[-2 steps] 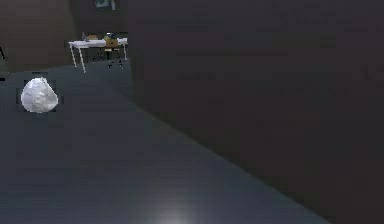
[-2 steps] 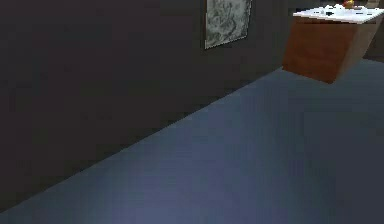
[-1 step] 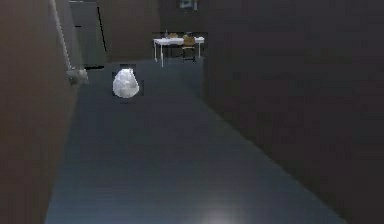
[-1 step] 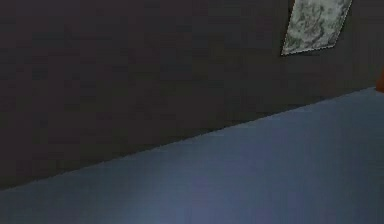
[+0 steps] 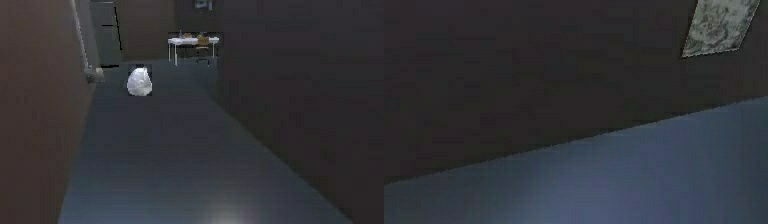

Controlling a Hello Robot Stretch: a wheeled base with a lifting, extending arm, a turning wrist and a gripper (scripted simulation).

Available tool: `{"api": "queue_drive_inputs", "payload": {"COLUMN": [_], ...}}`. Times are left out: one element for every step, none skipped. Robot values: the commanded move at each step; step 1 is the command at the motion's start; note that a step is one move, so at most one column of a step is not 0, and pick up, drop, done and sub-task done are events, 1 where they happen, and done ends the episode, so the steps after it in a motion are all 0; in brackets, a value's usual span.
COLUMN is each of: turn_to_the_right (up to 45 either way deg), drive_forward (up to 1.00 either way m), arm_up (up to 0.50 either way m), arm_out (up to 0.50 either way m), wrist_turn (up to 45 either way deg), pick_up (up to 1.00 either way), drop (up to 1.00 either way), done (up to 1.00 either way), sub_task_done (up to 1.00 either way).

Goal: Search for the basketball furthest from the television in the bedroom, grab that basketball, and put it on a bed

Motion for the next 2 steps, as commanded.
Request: {"api": "queue_drive_inputs", "payload": {"turn_to_the_right": [0.0, 0.0], "drive_forward": [1.0, 1.0], "arm_up": [0.0, 0.0], "arm_out": [0.0, 0.0], "wrist_turn": [0.0, 0.0], "pick_up": [0.0, 0.0], "drop": [0.0, 0.0], "done": [0.0, 0.0], "sub_task_done": [0.0, 0.0]}}
